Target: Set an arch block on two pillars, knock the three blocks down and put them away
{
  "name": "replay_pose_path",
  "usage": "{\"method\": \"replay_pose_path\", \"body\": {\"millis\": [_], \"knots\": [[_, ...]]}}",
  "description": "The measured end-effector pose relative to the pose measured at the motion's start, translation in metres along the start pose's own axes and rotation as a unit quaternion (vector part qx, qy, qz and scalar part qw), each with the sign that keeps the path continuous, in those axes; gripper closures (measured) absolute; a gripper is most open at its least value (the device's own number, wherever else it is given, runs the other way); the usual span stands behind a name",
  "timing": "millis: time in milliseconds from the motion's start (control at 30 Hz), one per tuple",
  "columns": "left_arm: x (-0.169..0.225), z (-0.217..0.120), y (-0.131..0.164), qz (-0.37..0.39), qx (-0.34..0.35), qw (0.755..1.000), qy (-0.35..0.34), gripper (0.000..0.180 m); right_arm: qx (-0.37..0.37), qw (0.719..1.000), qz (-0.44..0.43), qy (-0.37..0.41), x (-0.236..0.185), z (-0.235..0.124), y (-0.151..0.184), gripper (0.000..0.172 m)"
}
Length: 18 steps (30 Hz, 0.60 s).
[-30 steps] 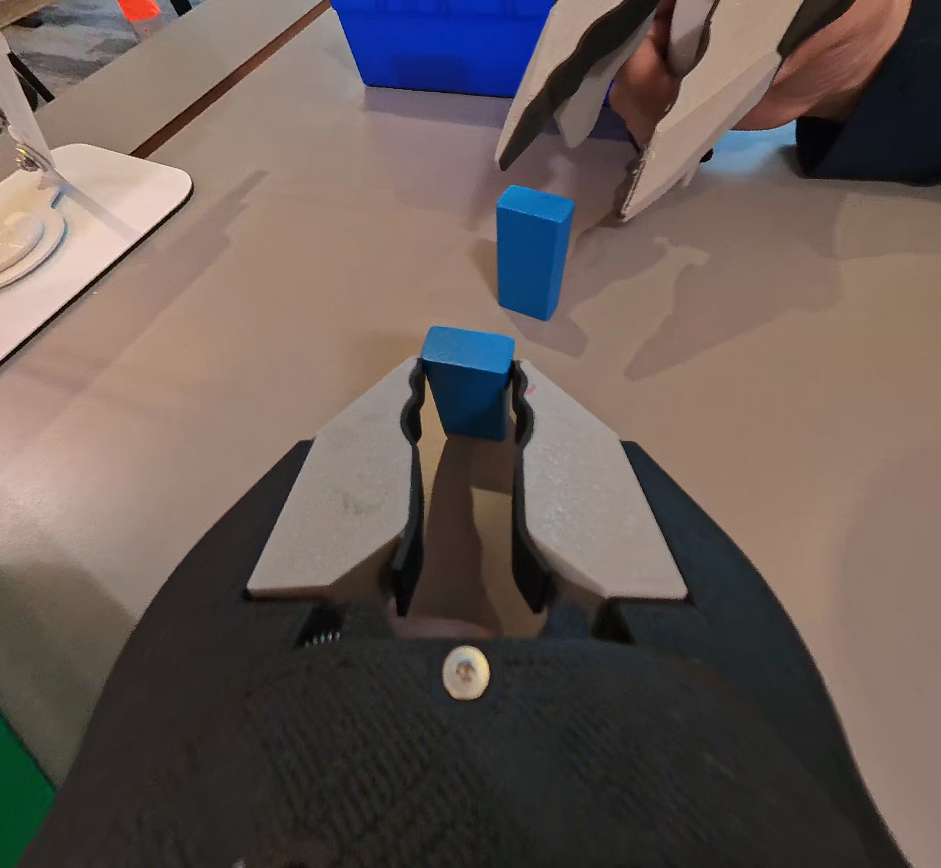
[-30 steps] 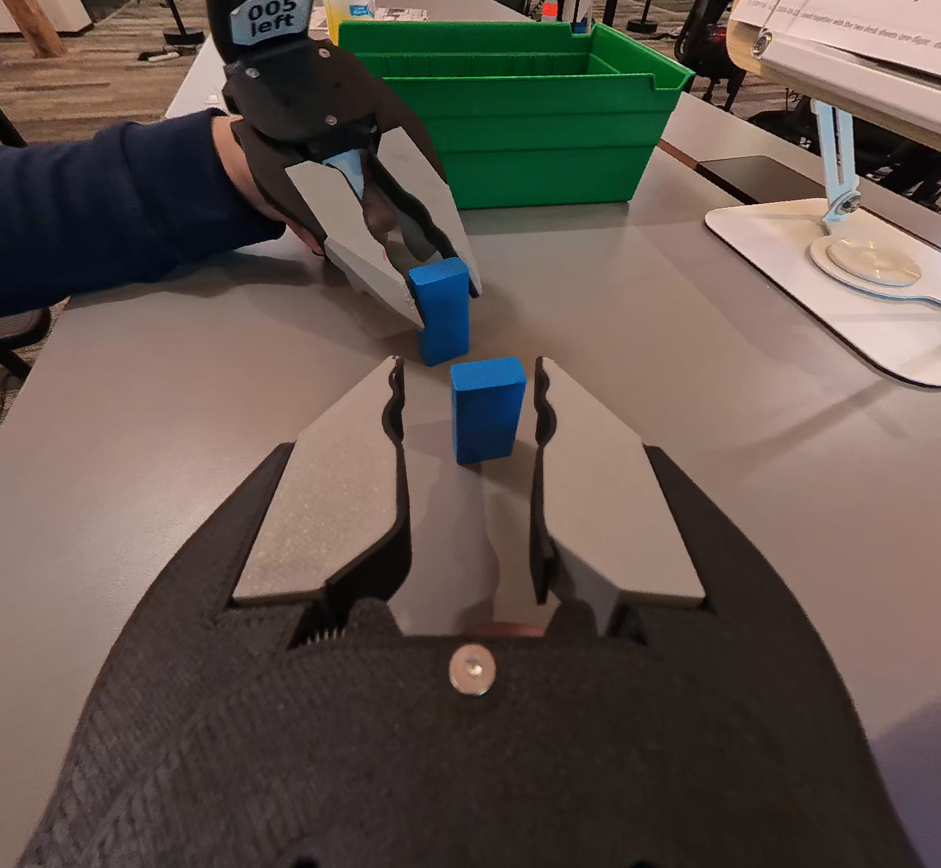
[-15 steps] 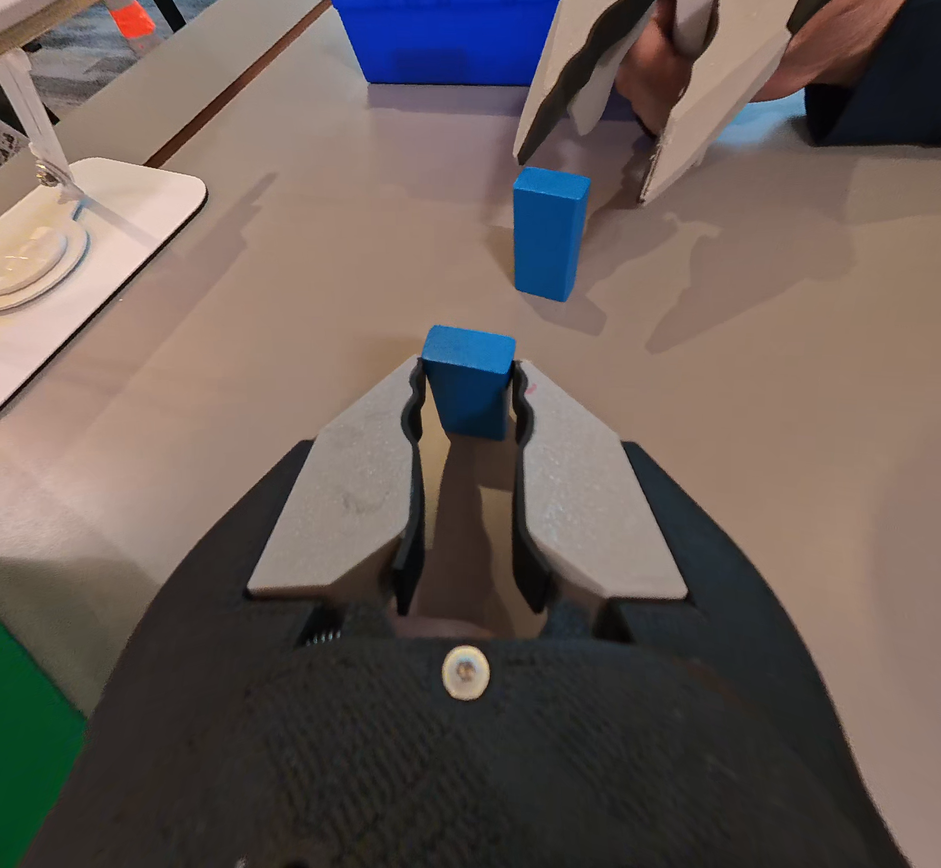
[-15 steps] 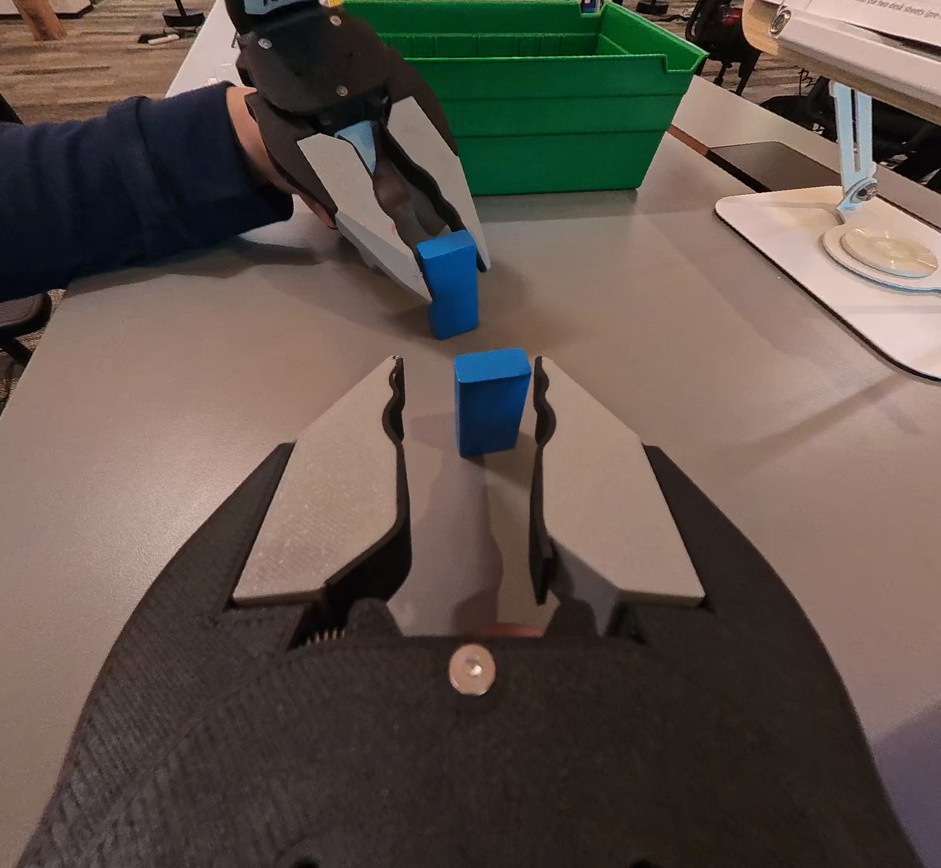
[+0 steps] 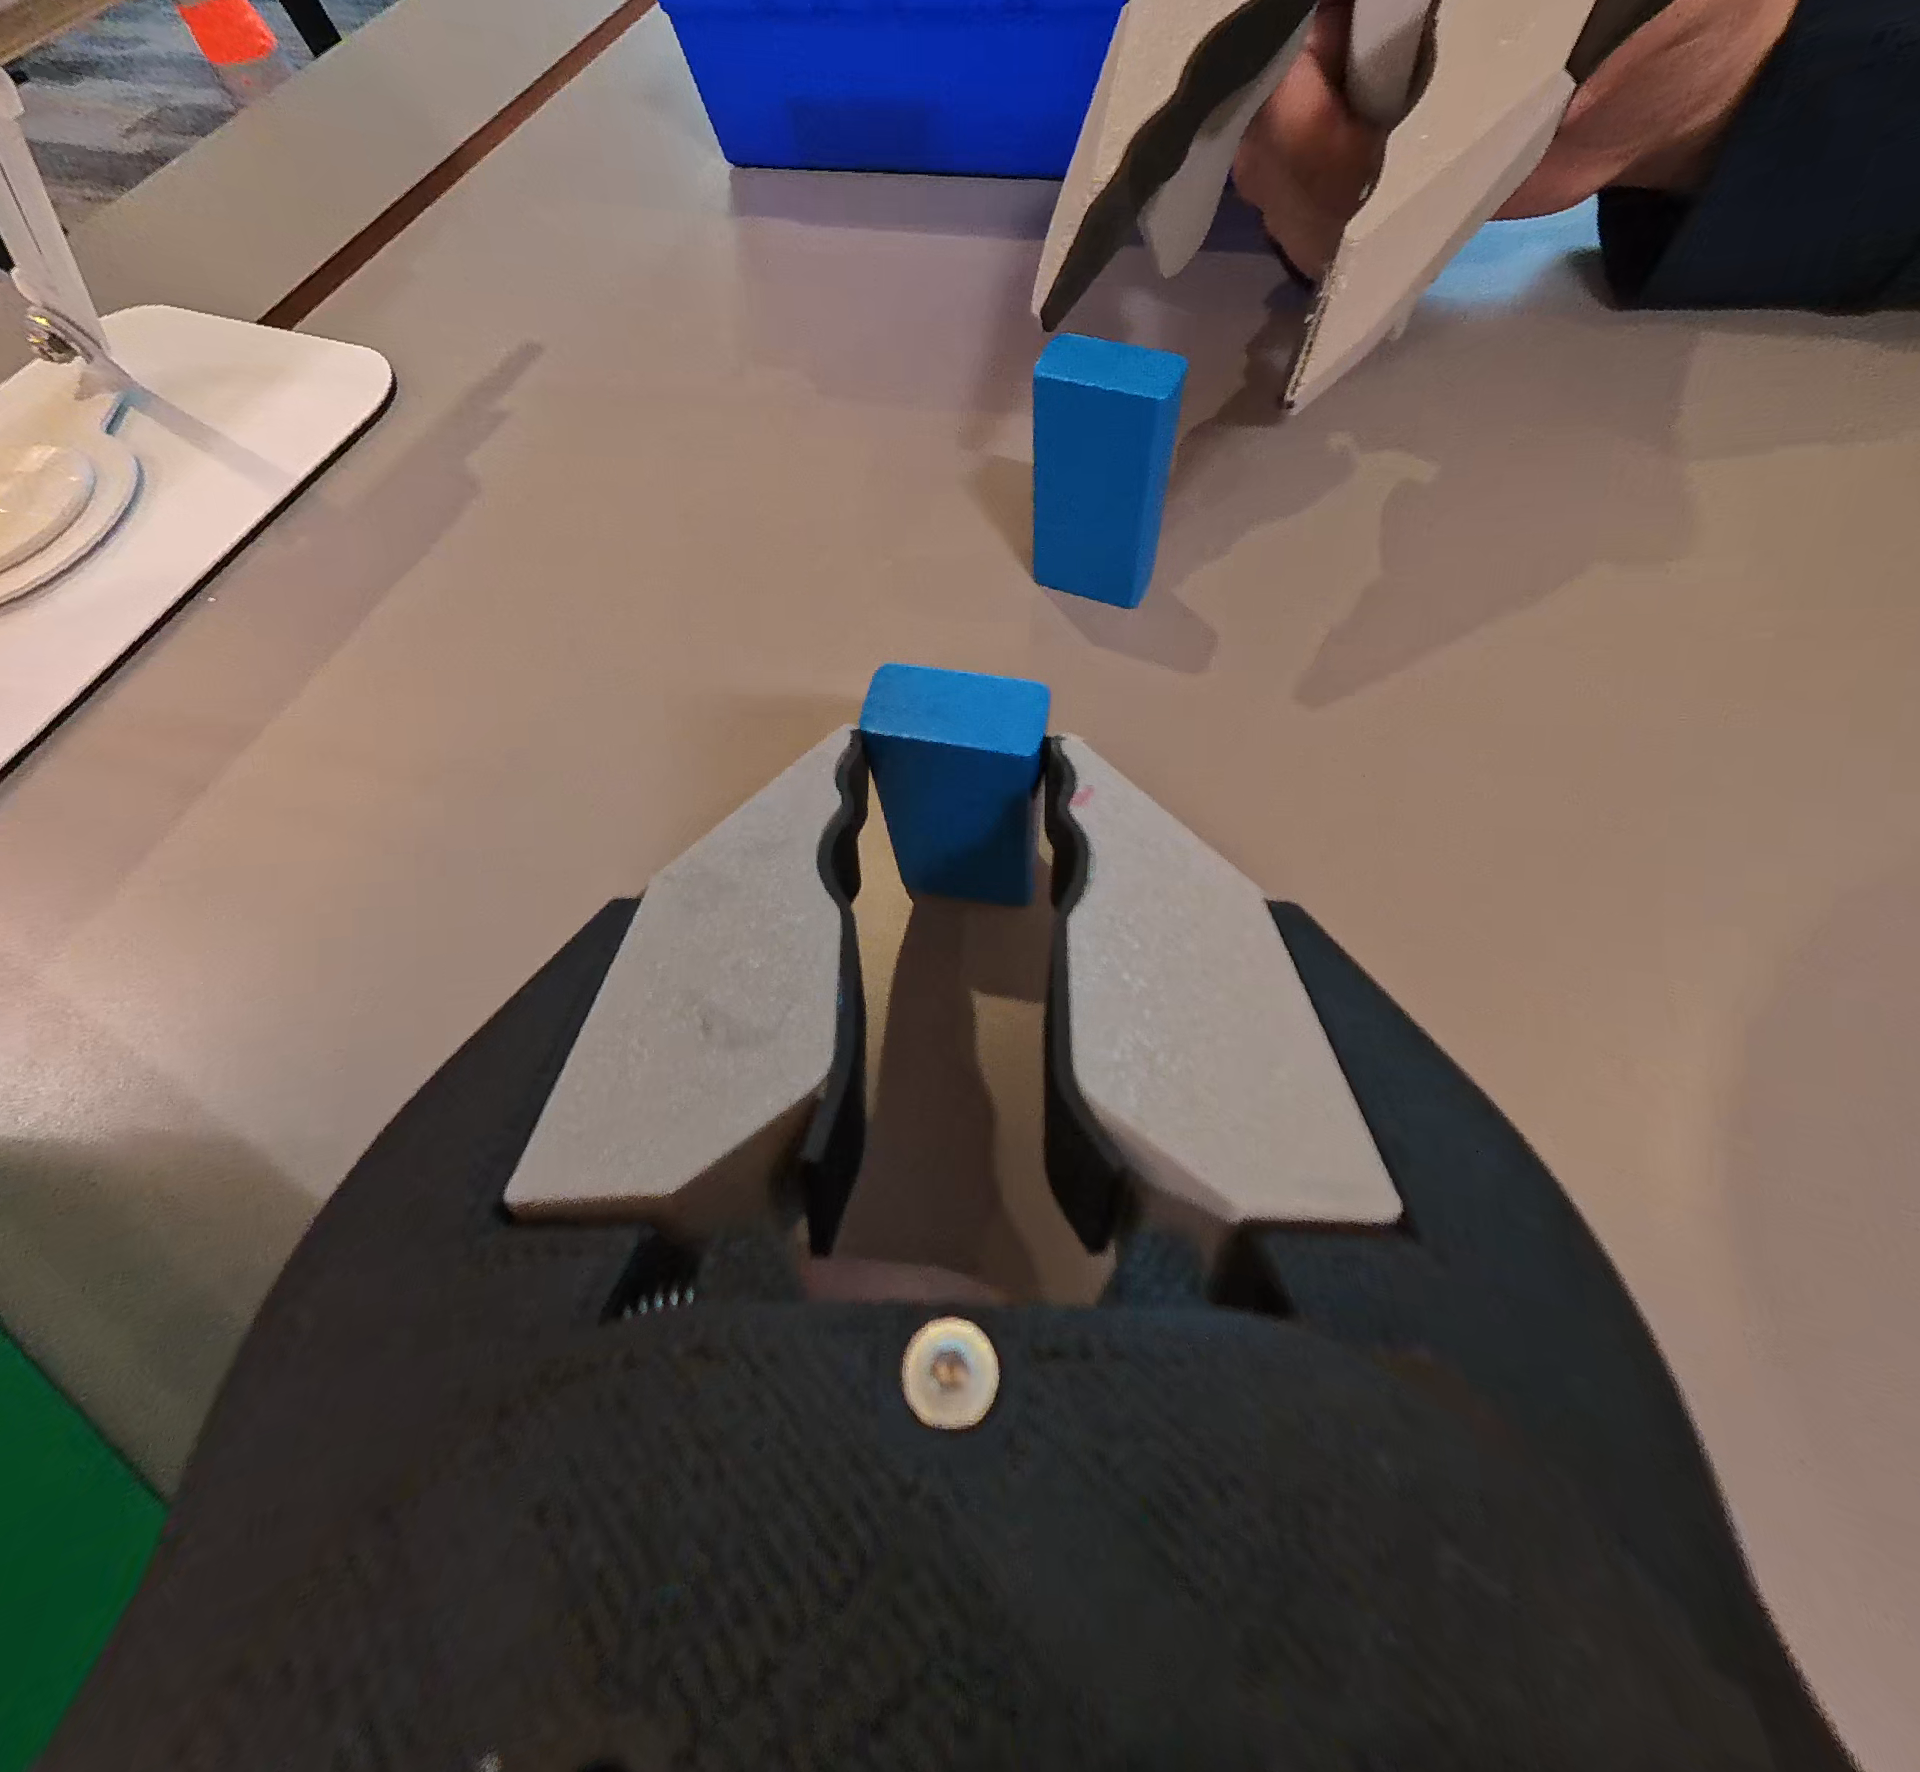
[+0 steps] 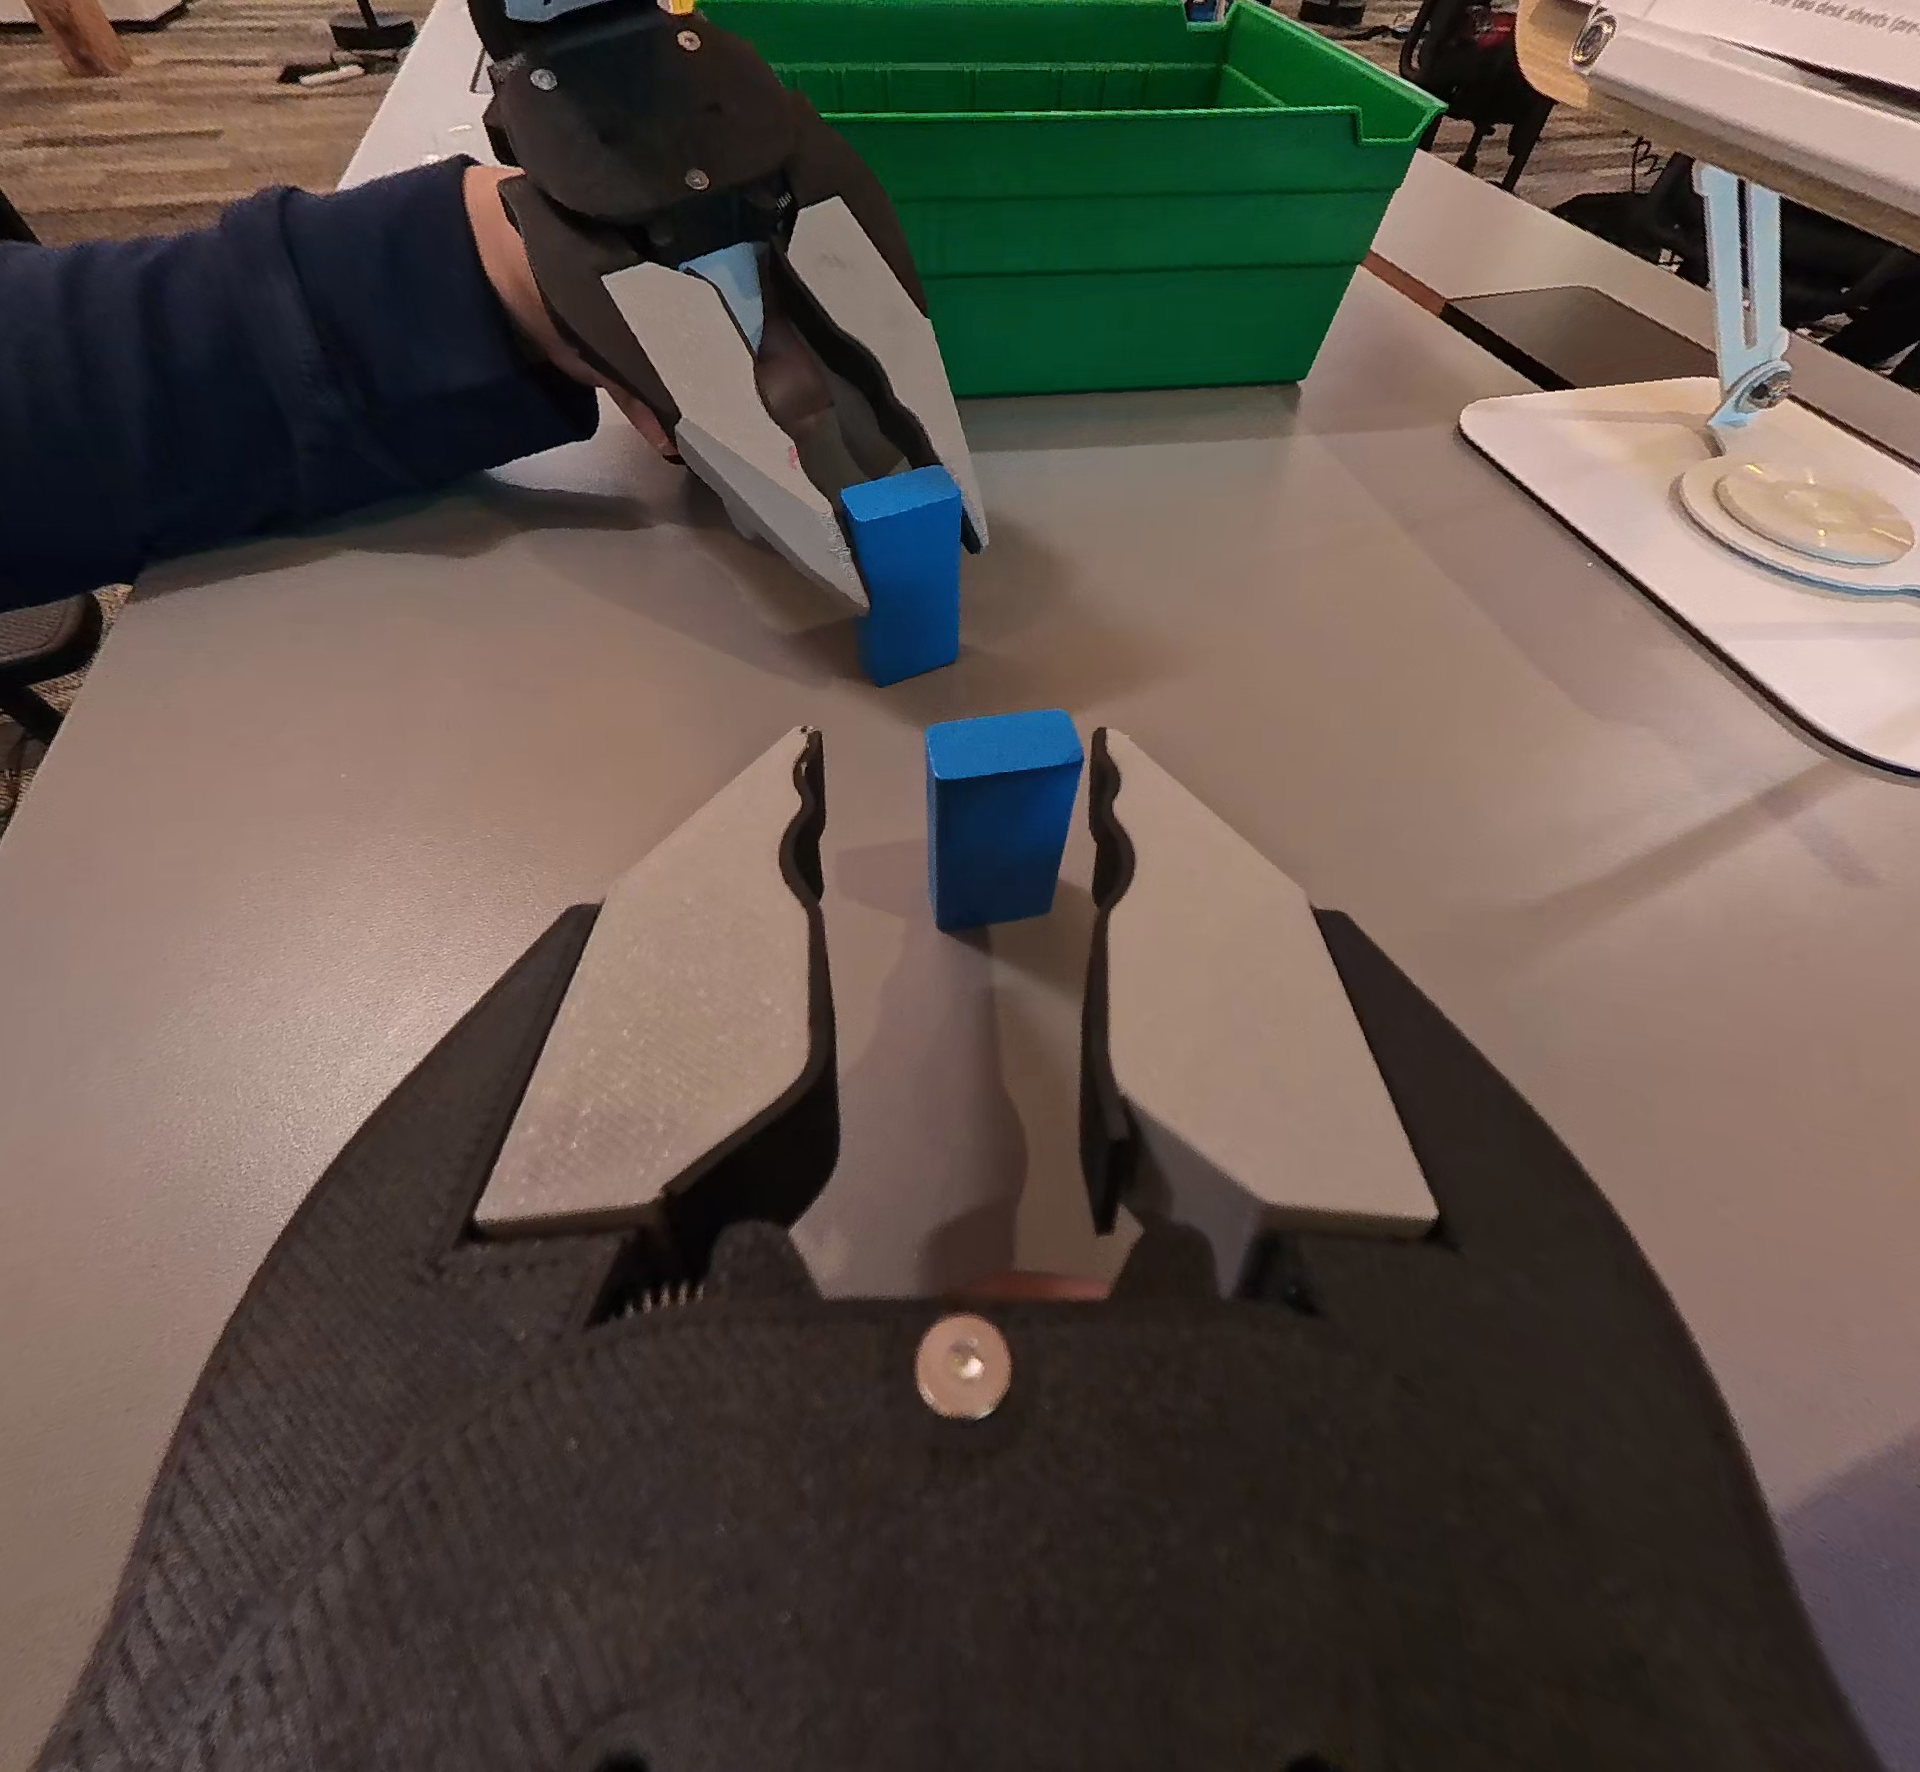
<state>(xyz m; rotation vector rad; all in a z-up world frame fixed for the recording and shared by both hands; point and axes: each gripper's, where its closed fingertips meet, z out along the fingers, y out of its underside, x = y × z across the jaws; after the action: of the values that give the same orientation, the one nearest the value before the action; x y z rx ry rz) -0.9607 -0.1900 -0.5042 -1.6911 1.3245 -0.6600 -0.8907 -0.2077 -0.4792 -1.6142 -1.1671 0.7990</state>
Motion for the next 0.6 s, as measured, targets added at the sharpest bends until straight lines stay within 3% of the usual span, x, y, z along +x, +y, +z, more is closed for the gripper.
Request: {"method": "replay_pose_path", "body": {"millis": [167,600], "knots": [[0.000,0.000,0.001,0.001,-0.002,1.000,-0.006,0.148,-0.001,1.000,0.000,-0.001,0.000,0.000,0.000,0.123],[0.002,-0.014,-0.019,0.014,0.040,0.998,-0.039,0.125,0.008,1.000,0.001,-0.001,0.000,-0.003,-0.003,0.123]]}}
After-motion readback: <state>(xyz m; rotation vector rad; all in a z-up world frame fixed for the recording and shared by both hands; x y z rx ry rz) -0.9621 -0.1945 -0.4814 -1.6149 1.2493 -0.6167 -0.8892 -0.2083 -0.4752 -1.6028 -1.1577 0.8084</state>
